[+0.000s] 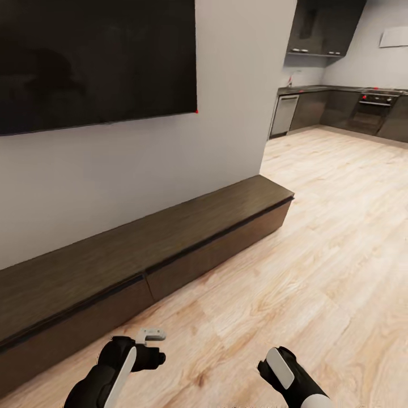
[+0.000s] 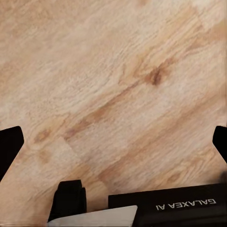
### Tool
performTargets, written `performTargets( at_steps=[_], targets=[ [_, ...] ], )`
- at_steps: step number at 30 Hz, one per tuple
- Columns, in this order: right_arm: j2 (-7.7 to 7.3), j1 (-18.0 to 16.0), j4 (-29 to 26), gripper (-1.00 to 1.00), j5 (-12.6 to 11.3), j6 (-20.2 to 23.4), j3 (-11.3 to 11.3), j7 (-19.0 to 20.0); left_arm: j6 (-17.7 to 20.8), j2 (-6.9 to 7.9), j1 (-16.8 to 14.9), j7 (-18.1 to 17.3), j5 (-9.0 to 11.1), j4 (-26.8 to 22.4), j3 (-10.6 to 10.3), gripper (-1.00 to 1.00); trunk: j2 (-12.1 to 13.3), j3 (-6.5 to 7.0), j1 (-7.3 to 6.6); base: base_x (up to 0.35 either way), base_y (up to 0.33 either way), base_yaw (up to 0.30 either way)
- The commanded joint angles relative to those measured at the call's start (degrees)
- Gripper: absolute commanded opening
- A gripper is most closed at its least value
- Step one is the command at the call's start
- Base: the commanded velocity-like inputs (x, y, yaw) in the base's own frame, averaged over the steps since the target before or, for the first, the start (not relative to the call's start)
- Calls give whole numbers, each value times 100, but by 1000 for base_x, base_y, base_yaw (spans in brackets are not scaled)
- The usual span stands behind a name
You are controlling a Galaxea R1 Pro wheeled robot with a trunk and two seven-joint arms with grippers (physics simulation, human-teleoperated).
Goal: Place each of the two pumpkins and all three candles from the living room inside a cabinet in the living room (use any cabinet), then make sure every cabinet is closed, and position the cauldron so it is next to a table in the living room.
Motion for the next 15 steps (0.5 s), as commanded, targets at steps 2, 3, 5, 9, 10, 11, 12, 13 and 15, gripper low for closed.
performTargets(
  at_steps=[2, 3, 5, 9, 10, 11, 12, 13, 15],
  targets=[
    [-5, 24, 0, 100, 0, -12, -23, 3, -3, -2, -3, 6, -5, 99, -2, 100, 82, 26, -45, 0, 0, -239],
    [-8, 44, 0, 100, 0, -34, -31, 4, -15, -3, -4, 8, -7, 130, -2, 100, 122, 38, -67, 0, 0, -239],
    [-25, 65, 0, 100, 4, -104, -39, 5, -100, -3, -5, 10, -15, 179, -2, 100, 202, 63, -111, 0, 0, -239],
    [-105, 76, 50, 100, 2, -237, -43, 6, -206, -19, -39, 17, -103, 371, -2, 100, 362, 114, -198, 0, 0, -239],
    [-114, 77, 67, 100, 3, -257, -43, 6, -221, -45, -73, 23, -147, 456, -2, 100, 402, 127, -220, 0, 0, -239],
    [-121, 78, 78, 100, 5, -269, -44, 6, -246, -75, -108, 42, -203, 559, -3, 100, 443, 140, -242, 0, 0, -239],
    [-125, 78, 84, 100, 6, -279, -41, 6, -306, -101, -144, 89, -275, 678, -3, 100, 483, 153, -264, 0, 0, -239],
    [-127, 79, 90, 100, 8, -289, -38, 6, -442, -145, -204, 200, -372, 864, -3, 100, 523, 165, -286, 0, 0, -239],
    [-125, 79, 94, 100, 8, -294, -37, 6, -565, -211, -268, 341, -423, 1036, -3, 100, 603, 191, -330, 0, 0, -239]
  ],
)
